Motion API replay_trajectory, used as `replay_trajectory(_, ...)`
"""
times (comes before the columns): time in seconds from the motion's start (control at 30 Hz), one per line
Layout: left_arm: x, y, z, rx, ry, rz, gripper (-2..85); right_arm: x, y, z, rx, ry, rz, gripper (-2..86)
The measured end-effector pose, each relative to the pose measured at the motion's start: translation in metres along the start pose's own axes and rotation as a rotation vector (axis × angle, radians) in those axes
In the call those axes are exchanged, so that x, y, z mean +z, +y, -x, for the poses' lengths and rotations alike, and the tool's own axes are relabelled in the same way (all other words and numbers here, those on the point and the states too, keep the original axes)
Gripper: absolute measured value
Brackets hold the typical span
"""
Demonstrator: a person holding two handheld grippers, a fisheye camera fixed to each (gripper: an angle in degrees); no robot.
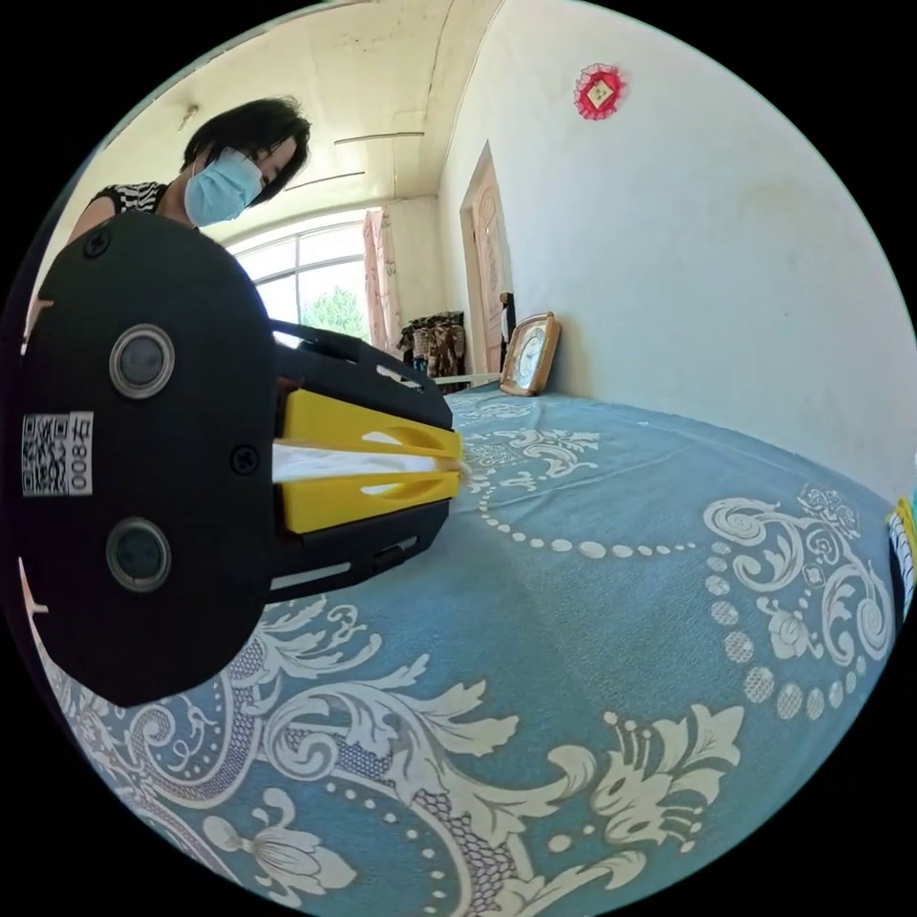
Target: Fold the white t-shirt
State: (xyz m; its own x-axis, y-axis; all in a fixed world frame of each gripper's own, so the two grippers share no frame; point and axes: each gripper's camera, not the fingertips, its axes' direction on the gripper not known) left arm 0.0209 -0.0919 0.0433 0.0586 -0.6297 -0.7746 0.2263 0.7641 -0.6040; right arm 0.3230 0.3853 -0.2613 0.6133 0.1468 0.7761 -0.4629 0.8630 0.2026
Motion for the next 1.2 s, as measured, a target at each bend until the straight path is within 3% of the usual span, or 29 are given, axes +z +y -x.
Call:
replay_trajectory(0.13,0.006,-0.006,0.004,0.012,0.002,-0.047,7.4,-0.003,0.002,-0.019,-0.01,-0.002,-0.059,2.4)
replay_trajectory(0.27,0.044,0.004,-0.012,0.119,-0.029,0.093,6.6,0.01,0.017,-0.007,-0.143,0.105,-0.075,2.2)
replay_trajectory(0.43,0.123,0.019,-0.034,0.269,-0.102,0.343,4.4,0.115,0.036,0.037,-0.426,0.293,0.184,0.9)
replay_trajectory(0.57,0.189,0.019,-0.044,0.374,-0.301,0.473,1.9,0.218,0.041,0.048,-0.58,0.496,0.35,0.3)
replay_trajectory(0.73,0.236,0.012,-0.043,0.43,-0.466,0.475,0.5,0.293,0.041,0.03,-0.659,0.668,0.398,0.1)
replay_trajectory(0.87,0.257,0.006,-0.037,0.454,-0.493,0.453,0.2,0.315,0.039,0.002,-0.661,0.744,0.36,0.0)
replay_trajectory(1.2,0.284,0.017,-0.029,0.461,-0.495,0.373,0.4,0.341,0.038,-0.051,-0.598,0.677,0.284,0.0)
